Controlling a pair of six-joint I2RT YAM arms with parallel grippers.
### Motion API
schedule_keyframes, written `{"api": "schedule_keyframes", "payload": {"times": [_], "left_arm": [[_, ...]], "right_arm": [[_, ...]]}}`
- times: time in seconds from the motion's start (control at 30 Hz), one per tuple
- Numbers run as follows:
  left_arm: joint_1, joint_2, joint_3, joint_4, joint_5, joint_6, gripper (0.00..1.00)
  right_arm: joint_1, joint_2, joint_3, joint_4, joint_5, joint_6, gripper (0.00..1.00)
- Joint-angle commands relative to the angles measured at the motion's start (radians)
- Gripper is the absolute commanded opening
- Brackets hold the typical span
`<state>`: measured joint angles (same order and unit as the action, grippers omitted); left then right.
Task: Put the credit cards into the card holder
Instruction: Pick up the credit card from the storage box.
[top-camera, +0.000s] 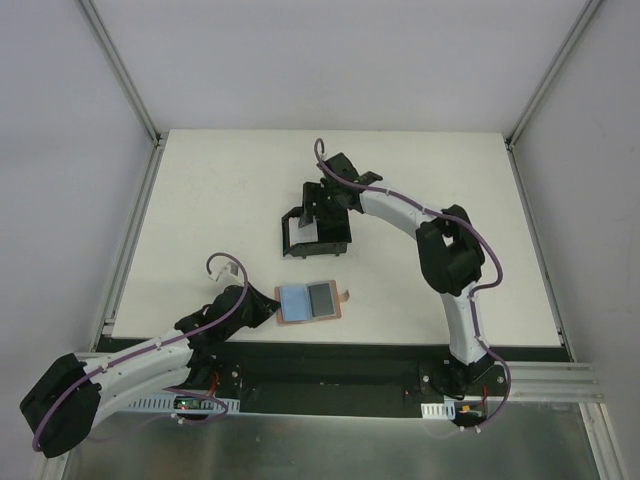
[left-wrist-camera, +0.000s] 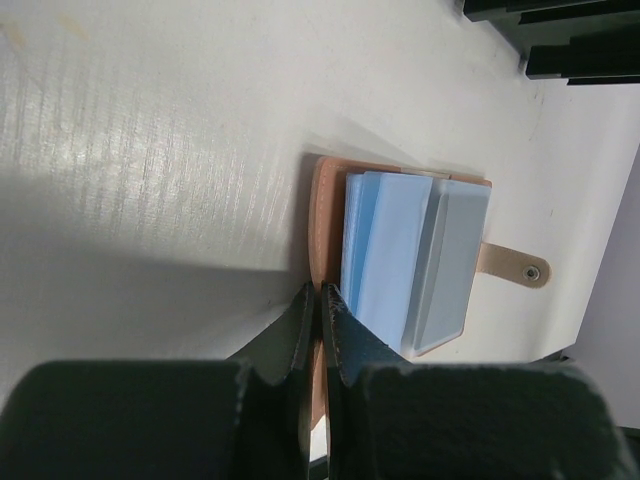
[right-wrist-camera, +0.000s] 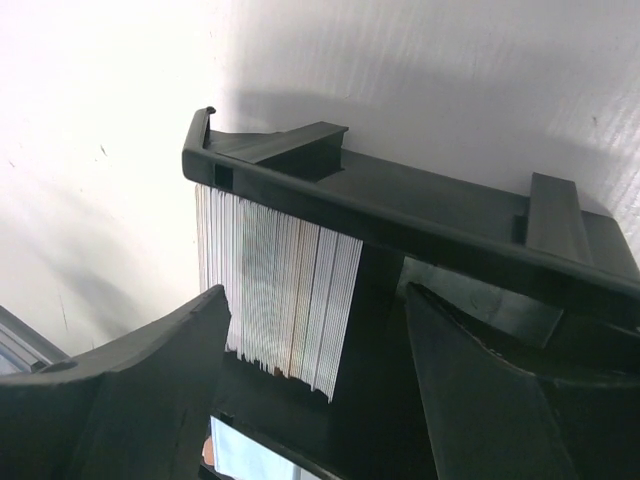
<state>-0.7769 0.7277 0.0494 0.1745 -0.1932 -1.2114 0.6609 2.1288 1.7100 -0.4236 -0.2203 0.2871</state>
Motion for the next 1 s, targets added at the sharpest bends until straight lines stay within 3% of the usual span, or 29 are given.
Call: {"api": "schedule_keyframes", "payload": {"times": [0.0,0.47,0.97], "left_arm": [[0.010,0.012,0.015,-0.006,-0.034,0.032,0.00],[0.011,0.038,0.024,0.006,-0.032,0.049,0.00],[0.019,0.035,0.023,0.006,-0.028,0.058,0.00]], "right_arm": [[-0.004,0.017,0.046,0.008,-0.045,0.011,0.74],[-0.007,0.026,0.045,0.039,-0.120,0.021,0.74],[-0.018,-0.024,0.013,0.059,-0.117,0.026,0.58]]}}
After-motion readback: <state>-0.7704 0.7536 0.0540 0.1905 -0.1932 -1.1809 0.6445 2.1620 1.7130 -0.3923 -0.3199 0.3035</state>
